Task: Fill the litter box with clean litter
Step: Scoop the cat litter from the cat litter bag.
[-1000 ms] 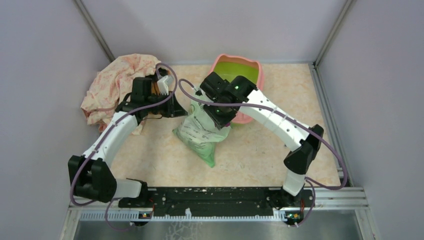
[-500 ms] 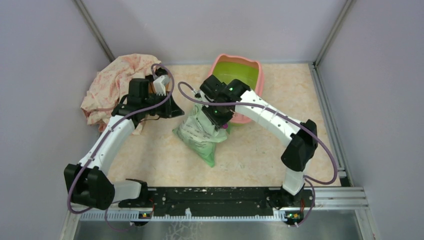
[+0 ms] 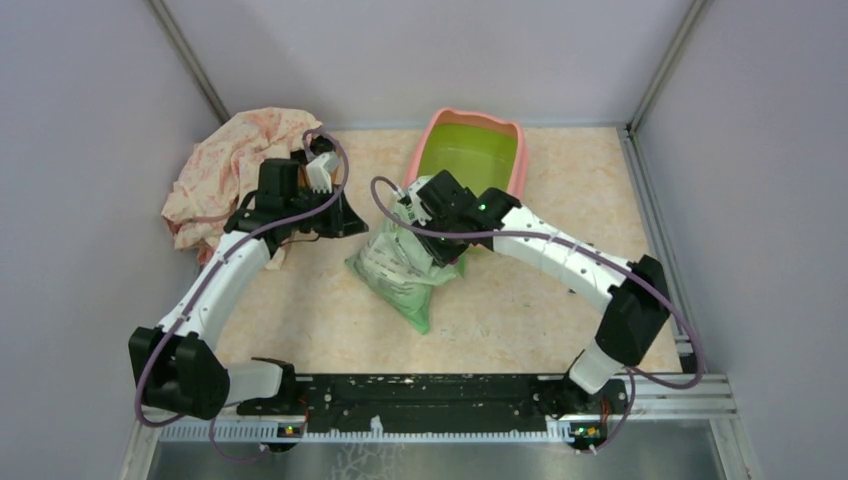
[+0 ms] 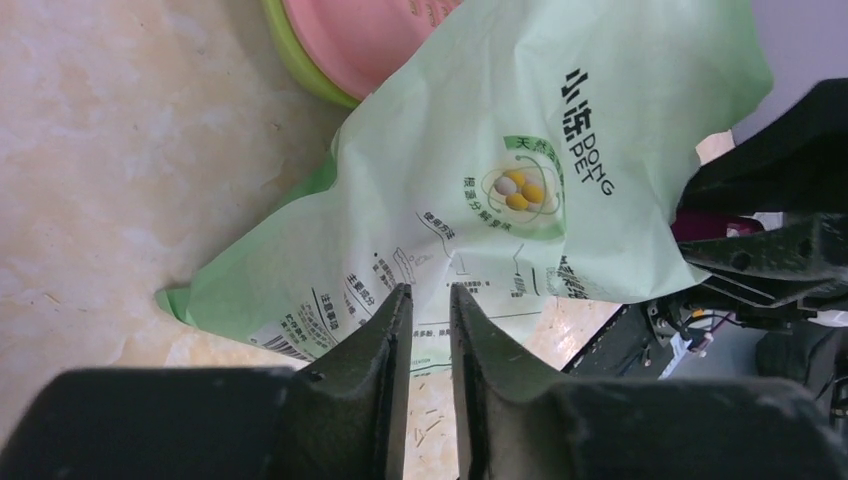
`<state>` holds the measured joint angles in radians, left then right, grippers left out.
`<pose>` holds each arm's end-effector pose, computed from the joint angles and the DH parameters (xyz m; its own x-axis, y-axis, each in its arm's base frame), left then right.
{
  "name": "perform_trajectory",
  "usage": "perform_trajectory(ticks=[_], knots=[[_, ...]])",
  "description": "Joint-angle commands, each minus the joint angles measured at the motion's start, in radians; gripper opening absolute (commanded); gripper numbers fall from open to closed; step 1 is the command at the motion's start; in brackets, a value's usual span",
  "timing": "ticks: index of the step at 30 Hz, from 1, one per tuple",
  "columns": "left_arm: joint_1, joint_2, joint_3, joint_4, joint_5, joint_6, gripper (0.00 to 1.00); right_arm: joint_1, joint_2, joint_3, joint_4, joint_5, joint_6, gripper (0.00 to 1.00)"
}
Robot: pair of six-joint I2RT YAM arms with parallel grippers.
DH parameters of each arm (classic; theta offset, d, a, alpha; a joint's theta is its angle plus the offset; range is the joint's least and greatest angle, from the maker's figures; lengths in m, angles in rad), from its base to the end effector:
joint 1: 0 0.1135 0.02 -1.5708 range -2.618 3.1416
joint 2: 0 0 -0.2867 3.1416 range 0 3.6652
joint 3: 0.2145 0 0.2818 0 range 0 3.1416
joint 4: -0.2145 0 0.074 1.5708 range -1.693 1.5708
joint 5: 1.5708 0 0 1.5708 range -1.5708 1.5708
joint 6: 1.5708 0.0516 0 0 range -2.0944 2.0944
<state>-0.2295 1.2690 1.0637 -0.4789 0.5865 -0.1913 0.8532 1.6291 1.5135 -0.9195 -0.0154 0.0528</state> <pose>0.2927 -0.0977 0.3159 -0.7197 0.0055 -0.6943 0.4790 0.7278 -0.4908 0.2501 0.2877 0.3195 -0.6047 -0.6125 -0.5090 -0.7276 0.6849 0.0402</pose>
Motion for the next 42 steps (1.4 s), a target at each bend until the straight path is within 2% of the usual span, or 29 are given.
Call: perform_trajectory(ticks=[1, 4, 11, 19, 34, 38, 42], knots=[[0.001, -0.002, -0.016, 0.042, 0.014, -0.024, 0.34, 0.068, -0.139, -0.103, 0.259, 0.007, -0.048, 0.0], [0.002, 0.016, -0.005, 0.119, 0.056, -0.047, 0.45, 0.125, -0.183, -0.16, 0.318, 0.061, -0.092, 0.0], [0.015, 0.028, 0.057, 0.144, 0.121, -0.056, 0.48, 0.268, -0.251, -0.234, 0.433, 0.104, -0.105, 0.0], [0.016, -0.094, -0.032, 0.136, 0.25, -0.074, 0.54, 0.373, -0.247, -0.267, 0.495, 0.091, -0.091, 0.0], [0.016, -0.489, -0.271, -0.056, -0.08, -0.254, 0.48, 0.487, -0.172, -0.208, 0.414, 0.01, -0.06, 0.0], [0.016, -0.554, -0.303, -0.048, -0.119, -0.278, 0.47, 0.489, -0.175, -0.206, 0.416, 0.069, -0.026, 0.0], [0.016, -0.553, -0.329, -0.047, -0.08, -0.291, 0.44, 0.499, -0.26, -0.247, 0.487, 0.126, -0.013, 0.0]])
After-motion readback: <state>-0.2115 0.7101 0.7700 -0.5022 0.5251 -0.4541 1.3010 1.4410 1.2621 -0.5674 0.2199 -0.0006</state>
